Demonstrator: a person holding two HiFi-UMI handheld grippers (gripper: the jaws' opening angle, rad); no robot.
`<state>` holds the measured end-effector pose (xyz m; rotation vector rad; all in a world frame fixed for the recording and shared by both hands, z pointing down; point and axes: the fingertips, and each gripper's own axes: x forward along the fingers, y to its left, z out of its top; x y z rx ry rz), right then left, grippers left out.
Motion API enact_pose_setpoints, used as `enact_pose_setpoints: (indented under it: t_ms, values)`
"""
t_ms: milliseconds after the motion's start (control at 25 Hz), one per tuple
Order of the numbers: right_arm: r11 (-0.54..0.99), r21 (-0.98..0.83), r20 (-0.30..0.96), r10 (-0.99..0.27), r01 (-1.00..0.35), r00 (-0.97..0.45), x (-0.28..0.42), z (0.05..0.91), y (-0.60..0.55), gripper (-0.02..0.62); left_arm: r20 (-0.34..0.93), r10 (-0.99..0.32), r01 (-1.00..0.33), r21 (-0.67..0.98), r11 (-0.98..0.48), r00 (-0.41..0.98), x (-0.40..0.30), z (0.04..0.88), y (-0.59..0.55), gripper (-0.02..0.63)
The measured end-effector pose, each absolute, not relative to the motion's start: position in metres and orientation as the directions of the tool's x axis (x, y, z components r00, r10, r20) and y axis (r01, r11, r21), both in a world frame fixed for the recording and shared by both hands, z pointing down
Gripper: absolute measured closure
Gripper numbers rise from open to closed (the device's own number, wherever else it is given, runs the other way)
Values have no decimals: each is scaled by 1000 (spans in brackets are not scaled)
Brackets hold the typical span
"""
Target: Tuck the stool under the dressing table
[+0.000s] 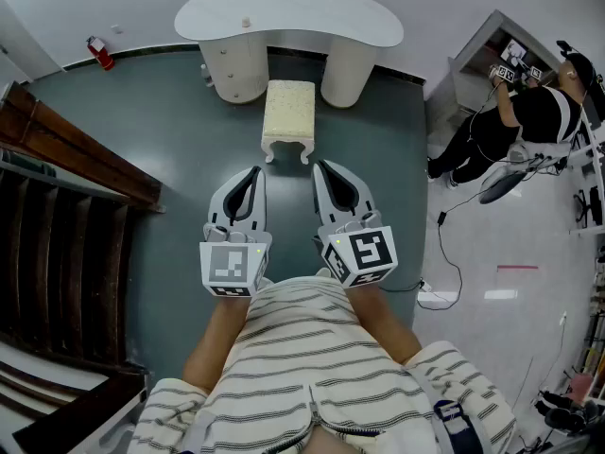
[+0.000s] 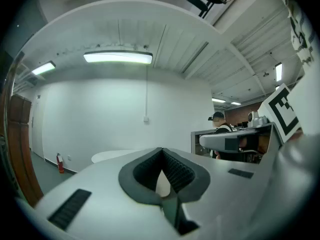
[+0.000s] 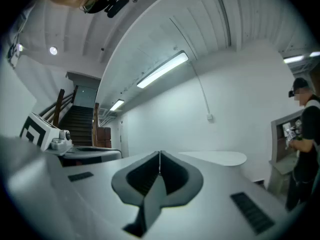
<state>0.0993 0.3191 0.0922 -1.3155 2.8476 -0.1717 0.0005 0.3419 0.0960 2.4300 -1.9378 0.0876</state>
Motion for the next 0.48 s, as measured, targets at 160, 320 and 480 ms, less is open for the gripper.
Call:
enact_pose_setpoints:
  t_ms: [160,320,480]
  values:
    - [638,-98,49,-763,-763,-644,99,93,319,581,60,-972,-974,-6,-227,227,0,95,342,601]
    - [636,-92,50,-765,-766,-641,94,93,322,581,57,-970,-972,4,-237,237,-4,97,344,601]
    - [625,-97,61,-773,-775,-631,88,96,328,582,61,-966,-967,16,-252,253,-7,103,351,601]
